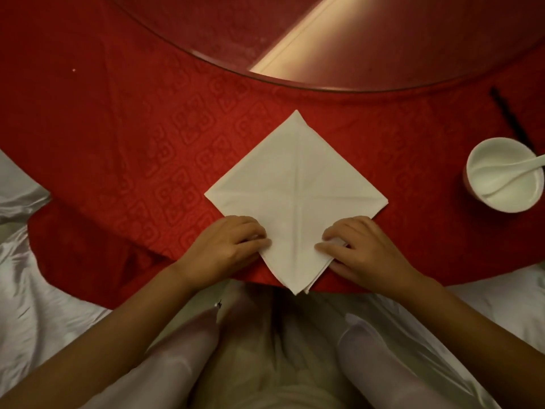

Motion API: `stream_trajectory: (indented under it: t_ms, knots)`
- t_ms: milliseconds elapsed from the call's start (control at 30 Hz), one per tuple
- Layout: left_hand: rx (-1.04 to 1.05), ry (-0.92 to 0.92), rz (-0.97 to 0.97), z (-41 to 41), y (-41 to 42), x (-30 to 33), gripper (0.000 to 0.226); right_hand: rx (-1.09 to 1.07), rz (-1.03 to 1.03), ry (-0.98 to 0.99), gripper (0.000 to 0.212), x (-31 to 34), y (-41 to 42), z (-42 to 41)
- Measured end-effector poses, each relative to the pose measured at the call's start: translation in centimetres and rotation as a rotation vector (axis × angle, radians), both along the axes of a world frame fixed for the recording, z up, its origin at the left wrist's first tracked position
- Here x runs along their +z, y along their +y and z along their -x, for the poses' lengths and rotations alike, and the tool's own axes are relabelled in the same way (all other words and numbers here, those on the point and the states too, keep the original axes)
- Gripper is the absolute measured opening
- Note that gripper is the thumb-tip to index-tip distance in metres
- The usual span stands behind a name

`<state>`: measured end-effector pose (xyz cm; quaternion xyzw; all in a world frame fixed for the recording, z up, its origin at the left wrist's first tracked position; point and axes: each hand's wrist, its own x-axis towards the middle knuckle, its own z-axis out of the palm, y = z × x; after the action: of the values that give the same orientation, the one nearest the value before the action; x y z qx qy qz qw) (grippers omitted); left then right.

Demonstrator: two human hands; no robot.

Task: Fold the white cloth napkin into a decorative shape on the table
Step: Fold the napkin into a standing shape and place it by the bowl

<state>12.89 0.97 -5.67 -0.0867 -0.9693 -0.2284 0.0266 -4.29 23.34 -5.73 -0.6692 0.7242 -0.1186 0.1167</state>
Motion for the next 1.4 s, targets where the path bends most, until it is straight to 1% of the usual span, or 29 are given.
stream_trajectory:
  t_ms: [133, 200, 267, 367, 467, 567, 667, 767, 867, 1067, 1167, 1267, 1300, 1400]
  knots:
    - [0.129, 0.008, -0.087, -0.3, 0.3, -0.4, 0.02, -0.058, 0.053, -0.034, 0.018, 0.1, 0.2, 0.6]
    - [0.197, 0.013, -0.129, -0.2, 0.3, -0.4, 0.021, -0.141, 0.071, -0.087, 0.015, 0.3, 0.0, 1.0]
    - [0.283, 0.027, -0.194, 0.2, 0.1, -0.2, 0.024, -0.282, 0.101, -0.212, 0.012, 0.9, -0.6, 1.3]
    - [0.498, 0.024, -0.287, 1.5, -0.5, 0.7, 0.029, -0.494, 0.159, -0.427, 0.003, 2.0, -2.4, 2.2]
    - [0.665, 0.038, -0.334, 3.2, -1.2, 1.4, 0.021, -0.687, 0.129, -0.602, 0.002, 2.7, -4.3, 3.5]
    - [0.719, 0.085, -0.352, 5.0, -2.0, 1.8, 0.011, -0.771, 0.122, -0.655, 0.004, 2.9, -6.0, 4.6]
    - [0.735, 0.097, -0.348, 6.7, -2.8, 1.9, 0.013, -0.813, 0.133, -0.648, 0.005, 2.8, -7.4, 5.7]
    - [0.722, 0.066, -0.316, 8.2, -3.9, 1.6, 0.016, -0.874, 0.115, -0.616, 0.005, 2.2, -8.5, 6.9]
    - [0.714, 0.049, -0.275, 9.6, -5.1, 0.9, 0.014, -0.908, 0.092, -0.578, 0.005, 1.6, -9.7, 7.7]
    - [0.724, 0.021, -0.204, 11.0, -6.2, -1.2, 0.013, -0.965, -0.031, -0.487, 0.01, 0.8, -10.6, 8.3]
    - [0.699, 0.02, -0.14, 11.3, -6.4, -1.6, 0.014, -0.977, 0.001, -0.437, 0.012, 0.5, -10.5, 8.0]
    - [0.665, -0.004, -0.082, 11.6, -6.4, -1.5, 0.016, -0.968, 0.016, -0.398, 0.01, 0.5, -10.5, 7.8]
    - [0.661, 0.004, -0.05, 11.6, -6.3, -1.3, 0.018, -0.951, 0.014, -0.346, 0.012, 0.4, -10.4, 7.7]
    - [0.696, 0.121, 0.025, 11.3, -5.6, -0.6, 0.039, -0.822, 0.092, -0.036, 0.041, 0.4, -9.9, 6.9]
